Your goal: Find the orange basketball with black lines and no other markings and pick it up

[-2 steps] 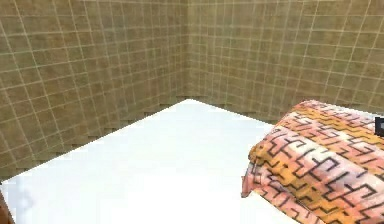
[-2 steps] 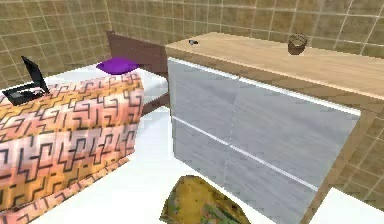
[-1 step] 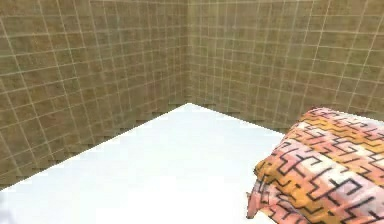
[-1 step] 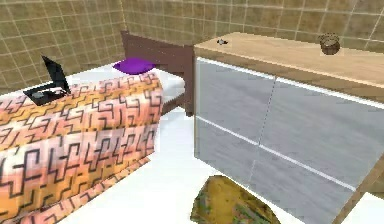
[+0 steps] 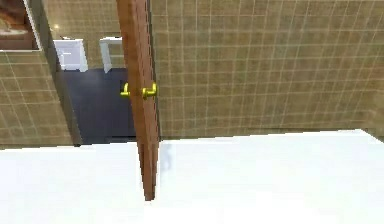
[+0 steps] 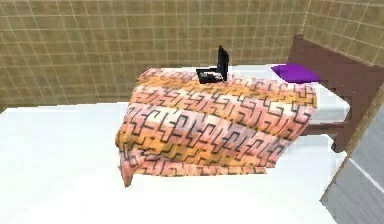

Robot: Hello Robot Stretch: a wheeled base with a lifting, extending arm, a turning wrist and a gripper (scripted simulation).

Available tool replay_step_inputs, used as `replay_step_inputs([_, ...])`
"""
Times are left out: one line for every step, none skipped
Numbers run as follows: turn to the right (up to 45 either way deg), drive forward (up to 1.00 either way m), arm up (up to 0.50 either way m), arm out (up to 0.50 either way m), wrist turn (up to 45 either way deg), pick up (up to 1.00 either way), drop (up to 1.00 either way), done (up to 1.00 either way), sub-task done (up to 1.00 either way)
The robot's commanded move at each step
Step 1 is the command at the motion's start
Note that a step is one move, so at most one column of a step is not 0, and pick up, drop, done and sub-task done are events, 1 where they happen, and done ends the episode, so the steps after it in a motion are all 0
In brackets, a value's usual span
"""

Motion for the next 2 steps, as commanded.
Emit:
replay_step_inputs([-36.0,0.0,0.0,0.0,0.0,0.0,0.0,0.0,0.0])
replay_step_inputs([-9.0,0.0,0.0,0.0,0.0,0.0,0.0,0.0,0.0])
